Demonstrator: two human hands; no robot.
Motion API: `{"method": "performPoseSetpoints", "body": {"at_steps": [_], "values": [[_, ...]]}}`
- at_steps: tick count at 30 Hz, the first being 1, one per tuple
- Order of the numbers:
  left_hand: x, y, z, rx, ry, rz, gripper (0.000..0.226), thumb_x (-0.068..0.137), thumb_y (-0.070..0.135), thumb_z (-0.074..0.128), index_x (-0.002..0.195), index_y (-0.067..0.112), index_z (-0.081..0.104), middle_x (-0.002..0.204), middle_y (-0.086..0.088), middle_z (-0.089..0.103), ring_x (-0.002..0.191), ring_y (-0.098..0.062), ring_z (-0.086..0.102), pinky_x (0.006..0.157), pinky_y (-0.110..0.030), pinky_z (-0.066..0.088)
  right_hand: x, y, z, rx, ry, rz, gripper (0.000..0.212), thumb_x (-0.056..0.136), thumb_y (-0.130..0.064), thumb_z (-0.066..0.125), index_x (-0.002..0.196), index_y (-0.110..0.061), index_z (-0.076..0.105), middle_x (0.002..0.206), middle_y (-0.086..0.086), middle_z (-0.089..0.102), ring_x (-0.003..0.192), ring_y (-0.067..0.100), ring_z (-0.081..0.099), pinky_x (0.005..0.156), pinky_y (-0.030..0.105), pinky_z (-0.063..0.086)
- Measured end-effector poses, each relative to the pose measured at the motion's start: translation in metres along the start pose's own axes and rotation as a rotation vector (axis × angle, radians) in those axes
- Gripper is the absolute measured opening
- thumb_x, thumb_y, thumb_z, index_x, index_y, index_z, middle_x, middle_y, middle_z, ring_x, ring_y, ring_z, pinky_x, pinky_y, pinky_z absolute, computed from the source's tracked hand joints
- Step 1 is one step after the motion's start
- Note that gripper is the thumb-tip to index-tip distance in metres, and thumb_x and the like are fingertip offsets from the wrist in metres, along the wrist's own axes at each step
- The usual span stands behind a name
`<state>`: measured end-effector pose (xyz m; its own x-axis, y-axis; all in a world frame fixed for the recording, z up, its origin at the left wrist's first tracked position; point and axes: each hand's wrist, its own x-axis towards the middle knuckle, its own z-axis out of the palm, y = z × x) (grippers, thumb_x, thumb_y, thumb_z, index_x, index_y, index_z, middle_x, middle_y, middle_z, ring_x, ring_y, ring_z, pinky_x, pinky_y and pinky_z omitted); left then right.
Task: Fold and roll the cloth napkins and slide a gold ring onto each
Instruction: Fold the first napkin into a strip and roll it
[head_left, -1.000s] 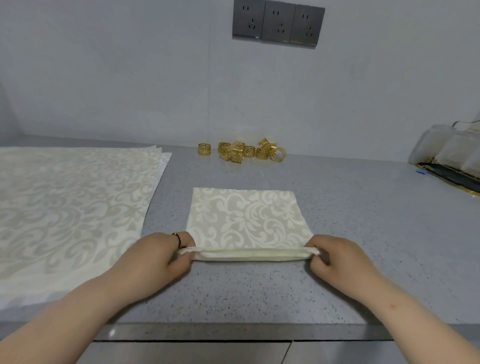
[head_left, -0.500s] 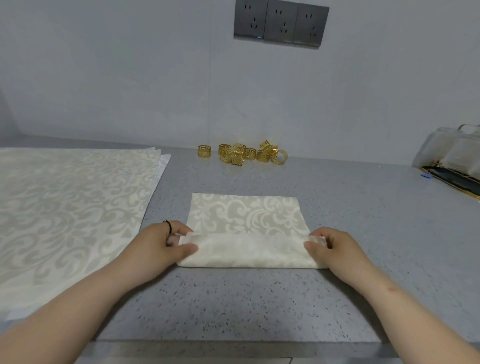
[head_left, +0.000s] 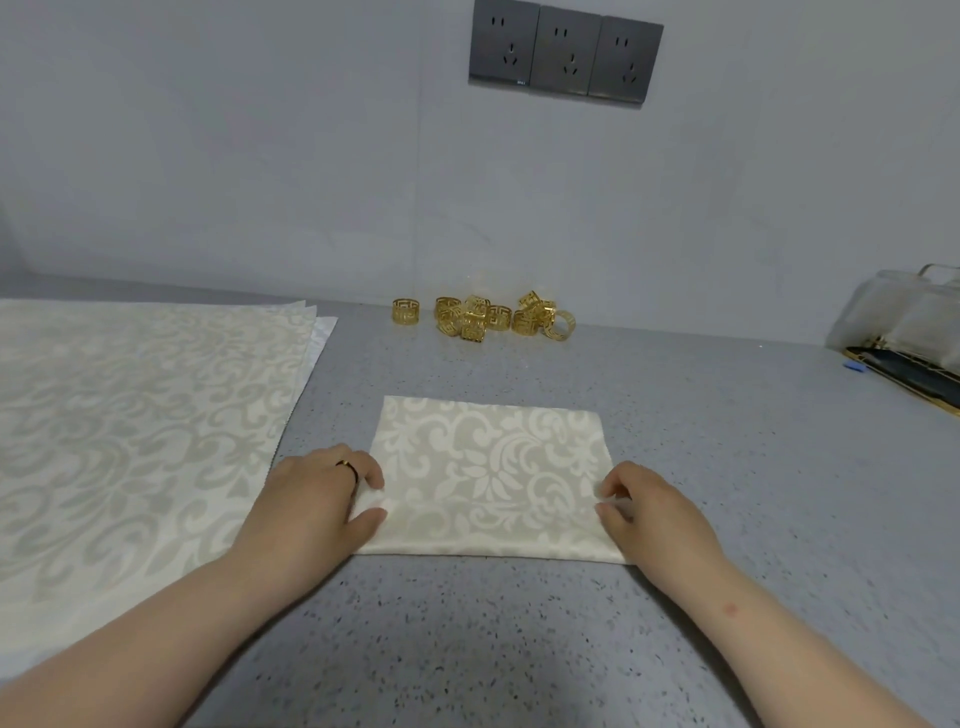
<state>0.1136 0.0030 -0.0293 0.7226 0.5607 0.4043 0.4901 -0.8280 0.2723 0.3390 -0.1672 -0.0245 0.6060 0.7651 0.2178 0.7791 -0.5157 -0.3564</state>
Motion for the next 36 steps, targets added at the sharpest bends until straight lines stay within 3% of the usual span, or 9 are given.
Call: {"method": "performPoseSetpoints", "body": {"at_steps": [4, 8, 11, 14, 18, 24, 28, 32, 36], "values": [[0.005, -0.008, 0.000, 0.091, 0.099, 0.310, 0.012, 0.062, 0.026, 0.065, 0.073, 0.024, 0.059, 0.084, 0.016, 0.041, 0.072, -0.006, 0.038, 0.058, -0.013, 0.025, 0.000, 0.007, 0.007, -0.129, 0.238, -0.276, 0.011, 0.070, -0.001, 0.066, 0.070, -0.009, 0.059, 0.080, 0.005, 0.059, 0.052, 0.011, 0.046, 0.044, 0.009, 0.022], [0.007, -0.014, 0.004, 0.106, 0.045, 0.508, 0.039, 0.089, 0.027, 0.039, 0.067, 0.019, 0.071, 0.074, 0.010, 0.065, 0.078, -0.006, 0.046, 0.072, -0.017, 0.035, -0.001, 0.011, 0.009, -0.188, 0.239, -0.544, 0.015, 0.069, -0.007, 0.055, 0.055, -0.013, 0.056, 0.057, -0.002, 0.054, 0.055, 0.008, 0.041, 0.045, 0.016, 0.031], [0.002, -0.019, 0.004, 0.094, 0.006, 0.501, 0.068, 0.099, 0.037, 0.013, 0.073, 0.022, 0.074, 0.073, 0.015, 0.069, 0.080, -0.003, 0.049, 0.070, -0.015, 0.042, -0.004, 0.023, 0.007, -0.087, 0.141, -0.613, 0.018, 0.078, -0.019, 0.042, 0.072, -0.020, 0.059, 0.066, -0.007, 0.061, 0.062, 0.004, 0.045, 0.050, 0.013, 0.041], [-0.005, -0.025, 0.001, 0.078, -0.042, 0.428, 0.068, 0.095, 0.054, 0.011, 0.082, 0.029, 0.073, 0.086, 0.023, 0.068, 0.092, 0.003, 0.050, 0.065, -0.004, 0.044, -0.011, 0.032, -0.001, -0.011, 0.026, -0.615, 0.041, 0.093, -0.046, 0.034, 0.090, -0.021, 0.067, 0.084, -0.014, 0.066, 0.087, 0.001, 0.049, 0.083, -0.004, 0.033], [-0.012, -0.024, -0.005, 0.075, -0.145, 0.381, 0.048, 0.080, 0.059, 0.036, 0.096, 0.028, 0.070, 0.095, 0.020, 0.068, 0.103, 0.002, 0.047, 0.075, 0.000, 0.038, -0.025, 0.031, -0.016, 0.068, -0.224, -0.399, 0.074, 0.060, -0.087, 0.030, 0.119, -0.043, 0.042, 0.111, -0.040, 0.035, 0.104, -0.024, 0.034, 0.089, -0.010, 0.017], [-0.004, -0.022, -0.010, 0.075, -0.138, 0.345, 0.050, 0.060, 0.037, 0.034, 0.099, 0.035, 0.066, 0.093, 0.025, 0.065, 0.101, 0.005, 0.047, 0.061, 0.008, 0.032, -0.015, 0.027, -0.016, -0.020, -0.184, -0.367, 0.041, 0.088, -0.016, 0.050, 0.128, -0.026, 0.048, 0.121, -0.015, 0.050, 0.110, -0.002, 0.042, 0.083, -0.004, 0.024], [0.008, -0.018, -0.014, -0.169, -0.260, 0.092, 0.044, 0.054, 0.052, 0.024, 0.088, 0.053, 0.052, 0.091, 0.034, 0.060, 0.096, 0.012, 0.050, 0.075, -0.005, 0.041, -0.006, 0.018, -0.021, 0.106, -0.150, -0.246, 0.027, 0.085, -0.008, 0.050, 0.100, -0.028, 0.061, 0.094, -0.010, 0.063, 0.089, 0.002, 0.055, 0.072, 0.007, 0.037], [0.027, -0.017, -0.016, -0.469, -0.286, -0.113, 0.008, 0.071, 0.042, 0.059, 0.068, 0.043, 0.066, 0.074, 0.032, 0.063, 0.073, 0.007, 0.059, 0.062, -0.005, 0.041, 0.008, 0.014, -0.027, 0.343, -0.190, -0.089, 0.031, 0.086, -0.006, 0.048, 0.077, -0.033, 0.057, 0.077, -0.011, 0.061, 0.066, 0.001, 0.053, 0.060, 0.010, 0.040], [0.042, -0.021, -0.005, -0.571, -0.228, -0.257, 0.031, 0.087, 0.021, 0.062, 0.057, 0.018, 0.054, 0.041, 0.014, 0.050, 0.043, 0.002, 0.044, 0.046, -0.008, 0.032, 0.024, 0.014, -0.029, 0.534, -0.239, 0.041, 0.023, 0.089, -0.007, 0.048, 0.076, -0.023, 0.060, 0.080, -0.006, 0.058, 0.073, 0.008, 0.051, 0.064, 0.015, 0.038]]}}
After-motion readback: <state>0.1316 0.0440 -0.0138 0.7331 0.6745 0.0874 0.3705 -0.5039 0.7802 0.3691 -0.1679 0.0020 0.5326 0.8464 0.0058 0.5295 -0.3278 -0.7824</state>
